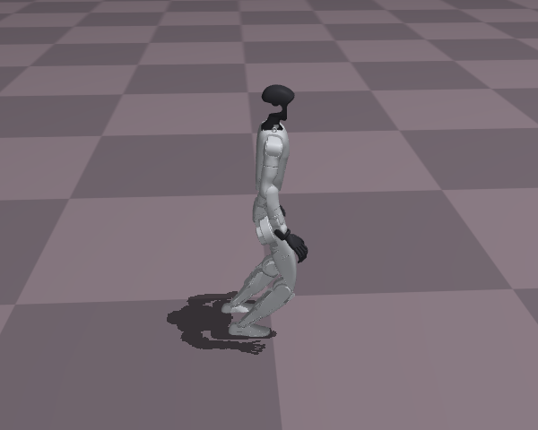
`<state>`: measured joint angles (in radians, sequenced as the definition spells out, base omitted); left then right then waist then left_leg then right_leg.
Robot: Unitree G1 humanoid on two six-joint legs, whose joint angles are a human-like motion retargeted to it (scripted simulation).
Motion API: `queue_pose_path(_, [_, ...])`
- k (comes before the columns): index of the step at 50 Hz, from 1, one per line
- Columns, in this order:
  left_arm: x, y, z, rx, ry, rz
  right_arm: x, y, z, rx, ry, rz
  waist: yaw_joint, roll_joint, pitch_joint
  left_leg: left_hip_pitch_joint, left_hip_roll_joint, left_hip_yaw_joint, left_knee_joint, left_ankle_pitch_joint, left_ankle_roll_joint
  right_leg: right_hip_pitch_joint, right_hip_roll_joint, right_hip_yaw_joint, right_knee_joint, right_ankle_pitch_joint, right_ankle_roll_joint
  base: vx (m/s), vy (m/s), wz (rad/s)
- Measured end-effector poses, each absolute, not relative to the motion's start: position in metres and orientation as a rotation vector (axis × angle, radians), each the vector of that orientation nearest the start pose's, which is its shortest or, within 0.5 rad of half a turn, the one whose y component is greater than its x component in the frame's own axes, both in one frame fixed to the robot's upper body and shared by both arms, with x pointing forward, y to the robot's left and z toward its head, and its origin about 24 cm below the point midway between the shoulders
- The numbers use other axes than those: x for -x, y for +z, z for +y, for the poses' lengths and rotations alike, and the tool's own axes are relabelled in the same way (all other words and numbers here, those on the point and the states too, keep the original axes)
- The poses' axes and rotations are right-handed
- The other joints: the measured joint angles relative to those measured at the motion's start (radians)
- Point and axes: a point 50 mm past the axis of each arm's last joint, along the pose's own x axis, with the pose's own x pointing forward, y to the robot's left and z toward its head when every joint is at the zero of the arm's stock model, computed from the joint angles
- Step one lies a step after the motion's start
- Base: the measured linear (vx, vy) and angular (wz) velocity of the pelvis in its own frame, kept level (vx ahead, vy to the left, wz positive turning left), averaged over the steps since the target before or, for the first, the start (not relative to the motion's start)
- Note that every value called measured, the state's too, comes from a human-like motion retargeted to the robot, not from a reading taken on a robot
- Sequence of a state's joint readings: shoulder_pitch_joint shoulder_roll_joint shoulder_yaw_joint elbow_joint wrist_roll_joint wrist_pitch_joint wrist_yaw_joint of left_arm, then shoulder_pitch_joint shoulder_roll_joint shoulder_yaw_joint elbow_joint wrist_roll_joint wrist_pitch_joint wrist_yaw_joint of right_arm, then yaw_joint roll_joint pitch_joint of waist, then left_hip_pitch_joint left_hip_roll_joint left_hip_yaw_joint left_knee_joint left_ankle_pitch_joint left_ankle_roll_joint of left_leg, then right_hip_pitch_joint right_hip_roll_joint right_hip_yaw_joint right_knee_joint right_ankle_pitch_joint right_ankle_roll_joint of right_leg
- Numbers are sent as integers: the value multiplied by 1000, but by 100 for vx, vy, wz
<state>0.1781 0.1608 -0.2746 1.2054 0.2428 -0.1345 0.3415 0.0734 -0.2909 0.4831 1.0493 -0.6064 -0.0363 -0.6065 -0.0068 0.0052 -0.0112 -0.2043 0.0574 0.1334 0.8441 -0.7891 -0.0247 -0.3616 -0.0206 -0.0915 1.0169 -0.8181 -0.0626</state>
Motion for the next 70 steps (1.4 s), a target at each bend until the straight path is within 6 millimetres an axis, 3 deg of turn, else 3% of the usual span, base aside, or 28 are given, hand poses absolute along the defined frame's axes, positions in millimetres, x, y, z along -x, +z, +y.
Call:
queue_pose_path(4, [-18,-172,199,-715,-136,1210,-80,-152,-217,1274,238,772,0,-11,-50,45,-28,3,-162,322,-77,31,-28,2,-104,298,81,48,-1,-5])
queue_pose_path(7, [-14,-173,201,-757,-221,1235,-67,-156,-218,1280,286,829,3,-19,-85,-12,-45,-5,-202,401,-91,-30,-24,14,-140,384,116,39,1,-7])
queue_pose_path(10, [-19,-173,203,-788,-272,1223,-65,-157,-217,1256,294,851,6,-26,-91,-79,-60,-35,-203,347,-63,-86,-1,33,-183,354,120,32,1,-18])
queue_pose_path(15, [-40,-171,207,-789,-213,1170,-68,-159,-209,1202,294,864,18,-38,-86,-138,-63,-72,-123,64,22,-143,28,43,-126,74,27,29,0,-11])
queue_pose_path(17, [-50,-170,207,-766,-164,1146,-72,-160,-203,1170,295,863,13,-43,-70,-125,-61,-66,-105,9,27,-137,32,43,-94,18,5,31,1,-9])
queue_pose_path(22, [-74,-166,201,-718,-115,1069,-92,-155,-196,1076,239,818,-13,-59,-38,-25,-76,-45,-137,12,27,-95,32,45,-41,8,3,31,4,-27])
queue_pose_path(27, [-92,-162,182,-680,-146,972,-128,-136,-204,1018,90,688,-23,-67,-17,11,-128,-61,-90,-64,84,-136,40,91,56,-55,-31,32,9,-45])
queue_pose_path(30, [-88,-162,171,-657,-158,957,-138,-130,-207,1022,28,643,14,-46,-36,-20,-116,-64,13,-84,97,-144,62,101,64,-55,-47,46,15,-63])
queue_pose_path(32, [-84,-162,175,-648,-171,955,-140,-128,-220,1057,-7,653,46,-2,19,40,-88,-88,111,-69,81,-4,65,55,31,-49,-27,67,19,-5])
queue_pose_path(34, [-73,-163,184,-665,-164,980,-130,-133,-226,1088,-8,702,78,7,42,74,-99,-106,144,21,62,126,43,45,-27,31,35,74,22,25])
queue_pose_path(37, [-52,-165,199,-695,-144,1047,-106,-144,-227,1111,42,799,135,4,30,50,-114,-96,102,152,46,249,-18,27,-140,298,156,71,28,23])
queue_pose_path(40, [-39,-166,211,-708,-113,1111,-93,-150,-230,1126,125,862,164,-17,27,12,-165,-69,-5,173,60,287,-119,-1,-107,442,231,72,32,47])
queue_pose_path(42, [-35,-165,218,-701,-56,1130,-88,-151,-231,1126,158,881,171,-20,33,1,-202,-65,-21,137,83,291,-179,-25,-14,437,221,73,32,53])
queue_pose_path(45, [-36,-161,231,-675,87,1128,-85,-152,-232,1103,167,896,158,-33,52,22,-268,-62,13,25,151,261,-281,-47,222,355,147,78,31,65])
queue_pose_path(47, [-44,-157,240,-660,197,1103,-84,-152,-230,1075,153,903,126,-58,78,60,-321,-61,37,-64,200,190,-351,-38,403,273,80,83,27,87])
queue_pose_path(50, [-66,-152,248,-618,348,1056,-83,-155,-221,1020,149,922,60,-103,100,141,-404,-98,-26,-65,204,19,-389,-7,545,117,-13,91,19,76])
queue_pose_path(52, [-73,-152,244,-582,381,1043,-77,-158,-218,1014,178,949,31,-56,84,208,-373,-169,-73,2,152,-65,-283,-40,473,58,-58,102,12,46])
queue_pose_path(54, [-74,-153,235,-569,366,1037,-69,-160,-219,1027,203,976,-5,-15,59,267,-315,-189,-124,163,71,-128,-177,-61,331,59,-55,105,9,74])
queue_pose_path(57, [-71,-156,223,-587,297,1034,-58,-161,-224,1069,220,1011,-40,37,20,291,-249,-220,-154,412,-43,-176,-26,-51,78,153,3,104,8,85])
queue_pose_path(60, [-71,-157,218,-621,239,1022,-51,-160,-235,1101,201,1040,-38,73,-1,256,-188,-213,-86,518,-105,-174,80,-21,-125,235,58,103,6,84])
queue_pose_path(63, [-70,-156,224,-641,262,1019,-46,-157,-249,1129,161,1067,-16,88,-1,223,-147,-204,68,478,-91,-153,121,-7,-140,227,51,103,0,83])
queue_pose_path(66, [-64,-150,244,-661,379,1024,-46,-153,-263,1163,116,1068,16,94,28,176,-91,-186,329,404,-62,-94,133,-27,-10,103,-27,105,-6,89])
queue_pose_path(68, [-52,-146,261,-680,489,1046,-55,-149,-269,1194,85,1034,42,88,62,94,-29,-153,530,324,-23,-22,128,-49,58,-5,-77,106,-12,88])
queue_pose_path(70, [-38,-141,281,-711,578,1093,-75,-145,-269,1206,41,977,76,77,82,-39,22,-134,645,222,27,83,127,-75,31,-32,-87,109,-14,67])
